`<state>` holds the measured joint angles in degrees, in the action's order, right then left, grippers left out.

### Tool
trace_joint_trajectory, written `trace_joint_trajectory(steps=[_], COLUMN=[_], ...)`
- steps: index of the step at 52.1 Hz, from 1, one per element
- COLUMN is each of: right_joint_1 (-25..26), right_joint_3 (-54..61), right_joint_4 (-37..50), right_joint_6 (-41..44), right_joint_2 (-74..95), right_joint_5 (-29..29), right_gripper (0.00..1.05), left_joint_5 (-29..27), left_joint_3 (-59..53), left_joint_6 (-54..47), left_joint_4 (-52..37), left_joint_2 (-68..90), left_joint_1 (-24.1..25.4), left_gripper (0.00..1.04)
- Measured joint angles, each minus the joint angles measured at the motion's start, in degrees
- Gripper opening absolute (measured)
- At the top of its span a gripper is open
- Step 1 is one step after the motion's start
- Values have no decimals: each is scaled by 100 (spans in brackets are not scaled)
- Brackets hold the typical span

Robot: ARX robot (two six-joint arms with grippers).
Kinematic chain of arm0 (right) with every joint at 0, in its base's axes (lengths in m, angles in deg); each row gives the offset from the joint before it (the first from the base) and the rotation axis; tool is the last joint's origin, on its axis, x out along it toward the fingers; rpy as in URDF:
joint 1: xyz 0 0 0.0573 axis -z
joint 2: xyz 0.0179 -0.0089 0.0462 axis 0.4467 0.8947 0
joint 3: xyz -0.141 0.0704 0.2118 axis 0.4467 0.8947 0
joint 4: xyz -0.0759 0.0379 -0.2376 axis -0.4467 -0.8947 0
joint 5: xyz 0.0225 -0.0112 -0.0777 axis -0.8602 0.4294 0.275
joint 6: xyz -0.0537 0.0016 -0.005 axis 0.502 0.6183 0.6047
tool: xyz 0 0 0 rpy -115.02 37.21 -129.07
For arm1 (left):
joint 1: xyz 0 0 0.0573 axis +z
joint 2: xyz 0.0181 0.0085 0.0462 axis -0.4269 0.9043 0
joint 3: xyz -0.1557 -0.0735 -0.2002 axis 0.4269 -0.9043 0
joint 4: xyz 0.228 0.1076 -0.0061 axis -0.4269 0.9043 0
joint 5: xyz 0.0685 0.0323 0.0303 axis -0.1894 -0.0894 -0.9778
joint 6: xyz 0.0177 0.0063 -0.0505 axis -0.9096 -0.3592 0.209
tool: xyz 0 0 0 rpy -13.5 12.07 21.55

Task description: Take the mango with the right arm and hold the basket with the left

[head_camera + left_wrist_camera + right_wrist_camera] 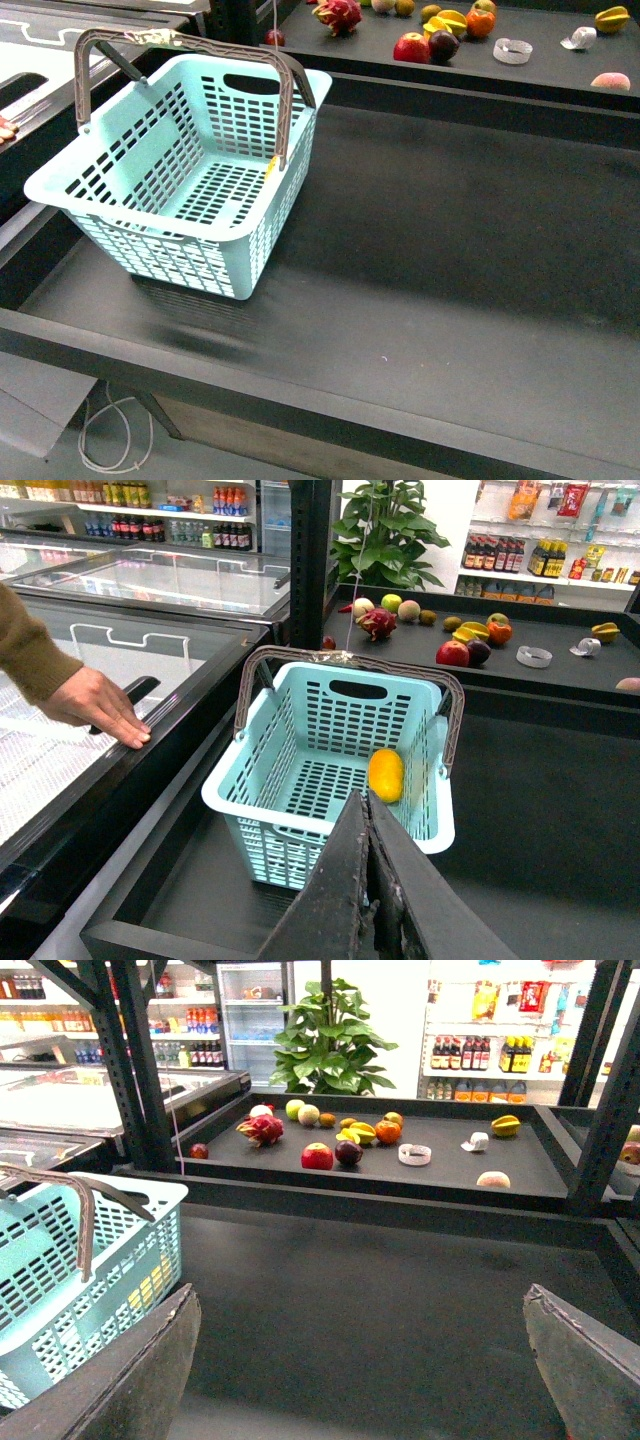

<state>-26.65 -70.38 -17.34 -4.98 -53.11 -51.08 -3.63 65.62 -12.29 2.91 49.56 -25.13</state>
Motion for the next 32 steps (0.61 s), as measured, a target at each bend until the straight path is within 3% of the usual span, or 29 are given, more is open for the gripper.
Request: trace_joint_trajectory(steps=[10,20,28,32], right_joint_1=[0,0,0,0], right_joint_3=[0,0,0,0], right_joint_4=[0,0,0,0], right_joint_6=[0,0,0,0], right_joint_2=[0,0,0,0], right_joint_5=[0,0,0,0], right_gripper=[96,96,96,96], left_joint_5=[2,0,0,0], left_joint_3=[0,0,0,0], left_joint_6=[0,0,2,0], left_joint_4=[0,0,0,0], left_joint_2=[0,0,0,0], left_joint_1=[0,0,0,0], left_gripper=[5,40,82,96])
